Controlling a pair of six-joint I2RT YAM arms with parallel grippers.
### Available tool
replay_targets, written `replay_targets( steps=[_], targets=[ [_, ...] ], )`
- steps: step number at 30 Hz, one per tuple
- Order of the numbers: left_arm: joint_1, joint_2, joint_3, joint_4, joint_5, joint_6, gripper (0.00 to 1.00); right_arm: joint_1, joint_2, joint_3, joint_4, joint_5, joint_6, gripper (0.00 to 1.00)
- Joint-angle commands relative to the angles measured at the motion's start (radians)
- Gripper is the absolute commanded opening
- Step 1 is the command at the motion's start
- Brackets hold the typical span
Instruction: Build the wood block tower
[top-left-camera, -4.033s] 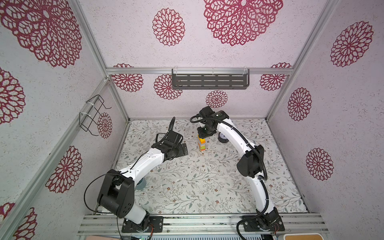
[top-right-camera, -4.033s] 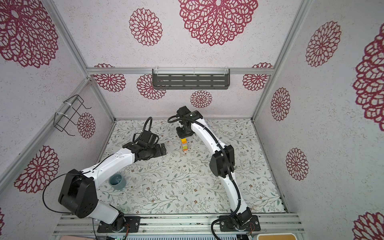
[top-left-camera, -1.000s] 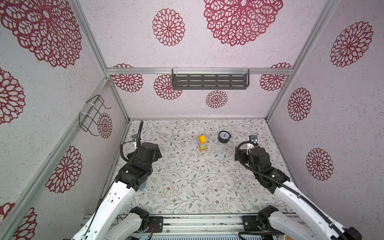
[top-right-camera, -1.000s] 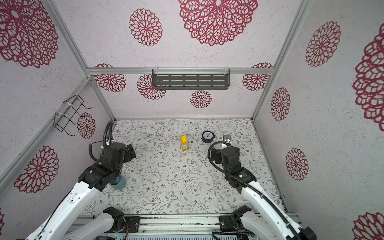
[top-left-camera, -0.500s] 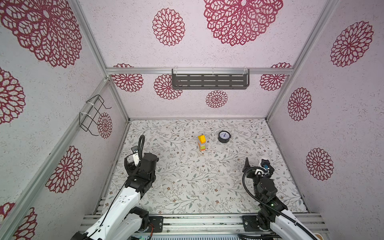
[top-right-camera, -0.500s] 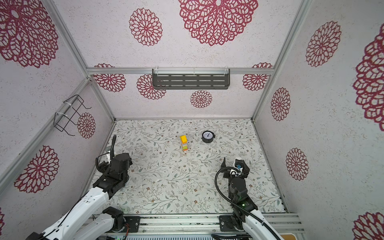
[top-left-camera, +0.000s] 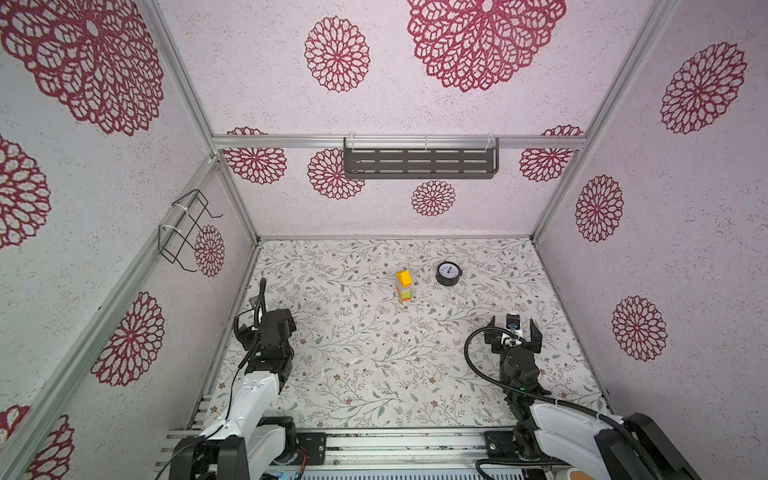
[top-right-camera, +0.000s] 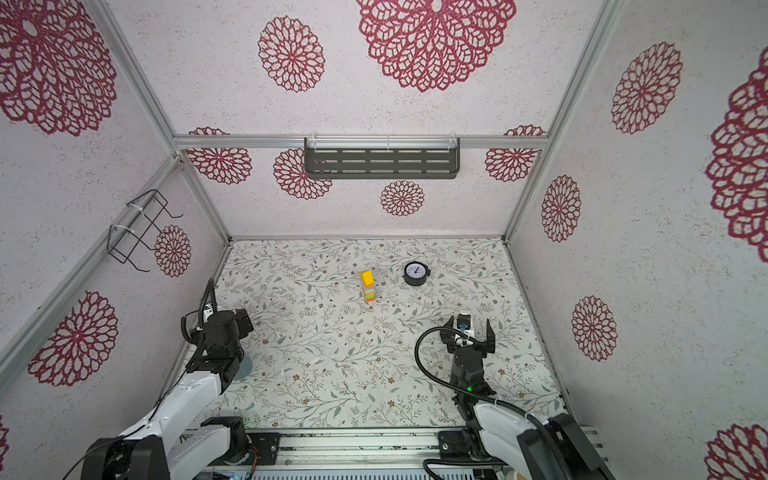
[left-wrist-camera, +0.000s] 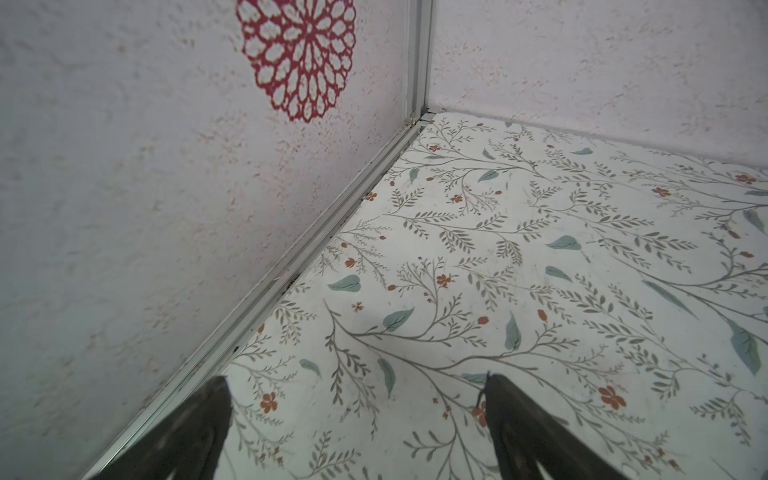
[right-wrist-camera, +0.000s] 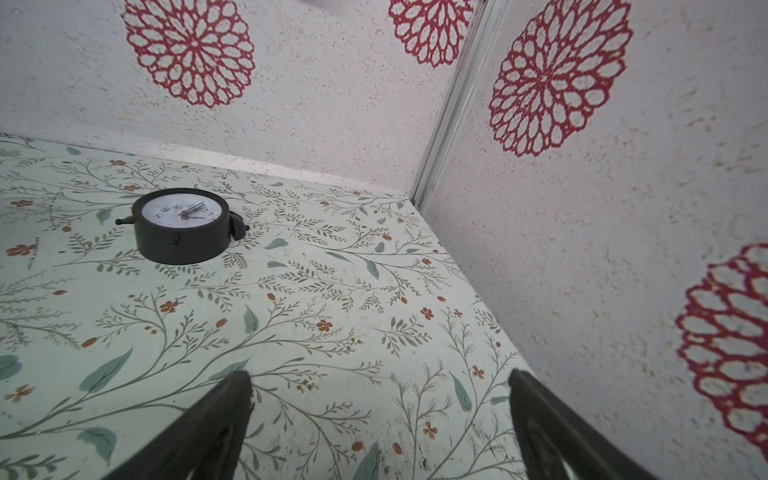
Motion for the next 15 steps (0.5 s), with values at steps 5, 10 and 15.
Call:
replay_targets(
  steps=[5,10,15],
  targets=[
    [0.009,0.227,0.043,0.336,0.104,0.049,0.97,-0.084,0.191,-0.055,0.421,-0.043,-0.006,0.99],
    [0.012,0.352,0.083,0.458,0.105,0.090,0.97,-0.152,0.348,-0.038,0.594,-0.115,0.064,0.99],
    [0.020,0.448,0.070,0.598,0.109,0.112,0.97,-0.184,0.455,0.015,0.598,-0.194,0.068,0.99]
  ],
)
